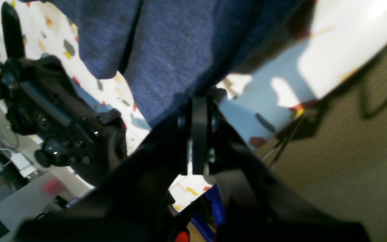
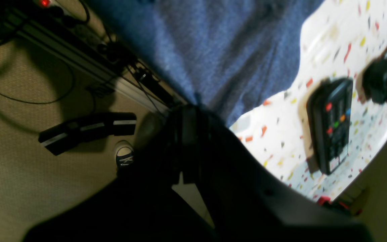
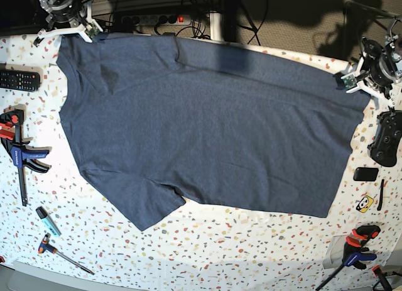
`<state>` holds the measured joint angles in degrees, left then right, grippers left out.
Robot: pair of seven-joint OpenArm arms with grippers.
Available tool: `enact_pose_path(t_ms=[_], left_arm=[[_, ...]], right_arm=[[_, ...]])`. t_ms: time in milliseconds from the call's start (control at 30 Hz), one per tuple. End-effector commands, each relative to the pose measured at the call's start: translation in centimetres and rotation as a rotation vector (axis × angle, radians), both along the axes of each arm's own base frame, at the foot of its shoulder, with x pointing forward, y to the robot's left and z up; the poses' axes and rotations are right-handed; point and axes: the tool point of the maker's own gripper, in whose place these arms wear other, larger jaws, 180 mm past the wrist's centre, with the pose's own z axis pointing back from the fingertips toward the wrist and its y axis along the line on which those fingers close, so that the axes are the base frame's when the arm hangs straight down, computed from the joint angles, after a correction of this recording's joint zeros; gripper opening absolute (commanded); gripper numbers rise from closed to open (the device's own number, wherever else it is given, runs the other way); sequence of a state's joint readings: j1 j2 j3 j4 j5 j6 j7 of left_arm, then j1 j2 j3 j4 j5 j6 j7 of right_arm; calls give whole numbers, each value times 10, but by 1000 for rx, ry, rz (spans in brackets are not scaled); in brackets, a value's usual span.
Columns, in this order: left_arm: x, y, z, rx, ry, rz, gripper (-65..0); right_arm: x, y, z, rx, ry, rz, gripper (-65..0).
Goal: Fold the T-shirt properly
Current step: 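Pull the shirt's collar-side edge back with both grippers, then release, then move both grippers to the shirt's side edges and grasp them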
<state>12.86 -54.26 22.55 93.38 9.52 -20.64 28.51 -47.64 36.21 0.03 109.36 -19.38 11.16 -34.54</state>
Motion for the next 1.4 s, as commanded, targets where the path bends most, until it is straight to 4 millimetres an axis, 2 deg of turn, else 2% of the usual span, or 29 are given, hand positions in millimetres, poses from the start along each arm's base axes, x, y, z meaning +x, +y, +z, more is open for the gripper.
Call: enact_pose_path(t_ms=[0, 100, 133, 200, 233, 267, 400, 533, 667, 767, 900, 1033, 1200, 1367], left_arm=[[13, 16, 14, 62, -44, 5, -650], [11, 19, 14, 76, -39, 13, -650], [11, 22, 13, 87, -35, 20, -650], [10, 24, 13, 99, -31, 28, -489], [9, 26, 13, 109, -27, 34, -432], [9, 28, 14, 118, -24, 39, -410], [6, 40, 18, 187, -9, 71, -409], [9, 47, 37, 210, -10, 67, -409], [16, 51, 55, 185, -19, 62, -409], [34, 33, 68, 17, -84, 77, -409], [68, 9, 103, -239, -234, 125, -409], [100, -11, 131, -487, -322, 193, -409], [137, -28, 129, -736, -344, 290, -409], [185, -35, 134, -899, -375, 369, -409]], right_arm=[[8, -11, 11, -48, -38, -14, -650], [11, -8, 15, -43, -54, -11, -650], [13, -6, 17, -39, -61, -7, -630], [16, -3, 21, -36, -71, -7, -539], [17, -2, 24, -37, -75, -7, -498], [18, -1, 26, -38, -79, -9, -470], [23, 7, 36, -37, -89, 7, -461], [32, 17, 50, -18, -124, 27, -461], [43, 16, 66, -16, -177, 17, -461], [49, 12, 69, 41, -197, -31, -461], [58, 22, 73, 180, -245, -61, -461], [80, 32, 78, 290, -316, -114, -461], [121, 45, 69, 459, -347, -163, -461], [165, 52, 69, 581, -377, -201, -461]])
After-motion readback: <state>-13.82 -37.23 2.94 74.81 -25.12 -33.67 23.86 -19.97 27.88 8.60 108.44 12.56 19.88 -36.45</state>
